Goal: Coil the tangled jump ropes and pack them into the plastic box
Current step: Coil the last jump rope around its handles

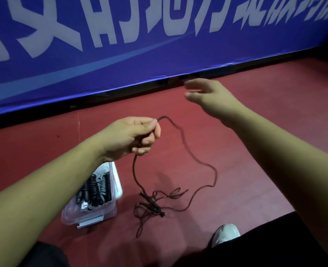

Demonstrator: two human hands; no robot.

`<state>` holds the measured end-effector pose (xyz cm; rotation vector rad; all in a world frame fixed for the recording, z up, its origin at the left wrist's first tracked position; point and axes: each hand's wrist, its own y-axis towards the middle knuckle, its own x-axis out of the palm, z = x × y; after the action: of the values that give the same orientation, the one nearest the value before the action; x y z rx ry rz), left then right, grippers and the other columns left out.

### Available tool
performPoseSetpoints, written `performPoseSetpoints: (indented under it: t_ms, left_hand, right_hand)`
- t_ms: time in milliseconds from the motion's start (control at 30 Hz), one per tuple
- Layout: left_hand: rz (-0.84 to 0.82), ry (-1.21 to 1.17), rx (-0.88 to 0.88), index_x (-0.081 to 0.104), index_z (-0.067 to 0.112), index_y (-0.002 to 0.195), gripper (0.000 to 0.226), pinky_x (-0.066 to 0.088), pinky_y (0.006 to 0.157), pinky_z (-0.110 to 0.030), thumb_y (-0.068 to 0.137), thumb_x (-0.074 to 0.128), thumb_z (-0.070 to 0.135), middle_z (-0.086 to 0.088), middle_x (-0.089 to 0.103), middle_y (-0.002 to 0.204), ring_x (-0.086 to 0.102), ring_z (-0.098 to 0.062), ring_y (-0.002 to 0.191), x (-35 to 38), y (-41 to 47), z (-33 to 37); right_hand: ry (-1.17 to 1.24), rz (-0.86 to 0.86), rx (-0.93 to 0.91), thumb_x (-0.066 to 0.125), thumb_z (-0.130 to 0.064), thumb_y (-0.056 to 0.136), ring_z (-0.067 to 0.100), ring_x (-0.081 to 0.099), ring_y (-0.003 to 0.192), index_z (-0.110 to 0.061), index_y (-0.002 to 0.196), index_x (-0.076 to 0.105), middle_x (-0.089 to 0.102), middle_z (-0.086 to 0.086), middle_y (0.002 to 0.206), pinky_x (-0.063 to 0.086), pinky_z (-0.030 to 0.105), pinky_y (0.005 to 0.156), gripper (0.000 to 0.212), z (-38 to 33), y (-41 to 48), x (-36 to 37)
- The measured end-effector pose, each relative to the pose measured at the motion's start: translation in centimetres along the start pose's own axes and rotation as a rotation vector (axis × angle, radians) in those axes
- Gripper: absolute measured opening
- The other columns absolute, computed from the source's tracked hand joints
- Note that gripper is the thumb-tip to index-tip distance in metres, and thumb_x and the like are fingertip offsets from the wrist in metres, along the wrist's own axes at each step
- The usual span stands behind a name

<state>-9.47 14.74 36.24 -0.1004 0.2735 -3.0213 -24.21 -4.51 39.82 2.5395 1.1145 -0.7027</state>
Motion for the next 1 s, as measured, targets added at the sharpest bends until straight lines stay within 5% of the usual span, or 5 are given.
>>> performPoseSetpoints:
  t_ms: [167,333,500,733,1000]
  left_hand:
    - [-0.026,-0.03,0.023,0.058,0.005,0.082,0.037,0.019,0.046,-0.026,0.096,0.047,0.037,-0.003,0.037,0.054,0.032,-0.013,0.044,-0.1,0.1,1.0]
    - [-0.035,0.189,-0.065,0.059,-0.001,0.095,0.033,0.053,0.076,-0.031,0.1,0.047,0.03,-0.013,0.058,0.071,0.067,-0.032,0.082,-2.4,-0.2,-0.3]
    - [0.026,0.151,-0.05,0.055,0.002,0.086,0.025,0.045,0.064,-0.03,0.097,0.051,0.023,-0.004,0.043,0.058,0.051,-0.023,0.056,-2.2,-0.1,-1.5]
    - [-0.063,0.089,0.042,0.059,0.0,0.086,0.032,0.036,0.052,-0.025,0.096,0.05,0.029,-0.003,0.039,0.054,0.041,-0.018,0.049,-1.0,-0.1,0.4]
    - [-0.076,0.318,-0.148,0.056,-0.001,0.092,0.033,0.053,0.08,-0.033,0.098,0.046,0.031,-0.009,0.054,0.067,0.069,-0.037,0.084,-3.9,-0.1,-3.1]
  right_hand:
    - [0.051,-0.508,-0.155,0.054,-0.026,0.102,0.021,0.066,0.074,-0.004,0.084,0.07,0.071,0.014,0.075,0.055,0.037,0.079,0.033,-2.2,-2.1,2.5]
    - [0.879,-0.007,0.049,0.056,-0.018,0.099,0.013,0.034,0.048,-0.014,0.068,0.055,0.049,0.0,0.059,0.031,0.027,0.056,0.031,-2.5,0.1,-0.7]
    - [-0.119,0.099,0.024,0.061,-0.024,0.098,0.01,0.066,0.083,-0.009,0.108,0.071,0.069,0.001,0.092,0.046,0.018,0.068,0.021,0.3,0.1,-1.4]
    - [-0.062,-0.531,-0.226,0.057,-0.024,0.1,0.016,0.07,0.077,-0.005,0.097,0.072,0.074,0.015,0.082,0.054,0.031,0.078,0.025,-2.3,-2.0,2.1]
    - [0.485,0.109,0.076,0.049,-0.016,0.102,0.015,0.047,0.05,-0.008,0.078,0.06,0.05,0.003,0.059,0.043,0.027,0.055,0.028,-0.7,0.5,-1.4]
